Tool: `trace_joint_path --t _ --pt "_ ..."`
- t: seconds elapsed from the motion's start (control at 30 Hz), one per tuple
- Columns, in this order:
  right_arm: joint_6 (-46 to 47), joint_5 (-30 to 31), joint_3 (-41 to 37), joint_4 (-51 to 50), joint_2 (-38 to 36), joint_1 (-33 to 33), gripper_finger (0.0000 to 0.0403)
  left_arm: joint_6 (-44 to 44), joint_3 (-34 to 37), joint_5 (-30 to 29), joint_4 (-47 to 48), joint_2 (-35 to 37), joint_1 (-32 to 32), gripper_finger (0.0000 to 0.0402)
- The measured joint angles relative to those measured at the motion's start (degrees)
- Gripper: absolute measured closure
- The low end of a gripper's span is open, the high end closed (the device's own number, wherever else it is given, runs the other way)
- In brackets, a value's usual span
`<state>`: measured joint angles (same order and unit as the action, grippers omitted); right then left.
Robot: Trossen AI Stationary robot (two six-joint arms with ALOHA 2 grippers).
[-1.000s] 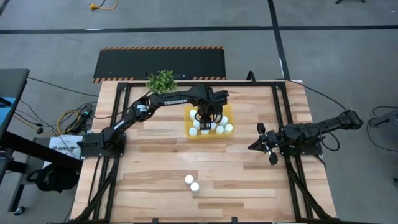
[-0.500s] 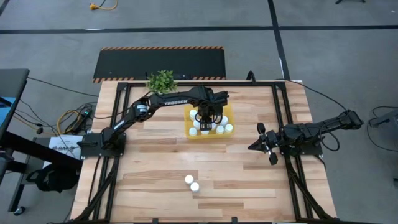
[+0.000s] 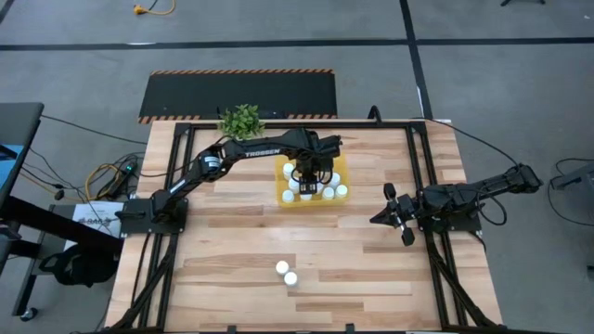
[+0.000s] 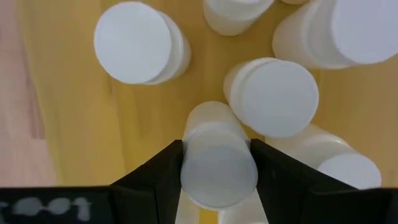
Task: Pick and place pill bottles into a basket
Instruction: Put the white medicine bottle into the yellow bin
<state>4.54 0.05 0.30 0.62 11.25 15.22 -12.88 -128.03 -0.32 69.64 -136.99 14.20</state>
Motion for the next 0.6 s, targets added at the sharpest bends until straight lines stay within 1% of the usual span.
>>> trace_joint_path --t 0.2,0.6 --pt "0.0 0.0 0.0 0.0 0.0 0.0 0.0401 0.1 -0.1 -0.1 -0.1 -1.5 -0.2 0.0239" --pt "0.0 0.0 0.0 0.0 0.0 0.0 0.0401 0.2 -0.2 0.0 -0.3 -1.6 -0.3 0.0239"
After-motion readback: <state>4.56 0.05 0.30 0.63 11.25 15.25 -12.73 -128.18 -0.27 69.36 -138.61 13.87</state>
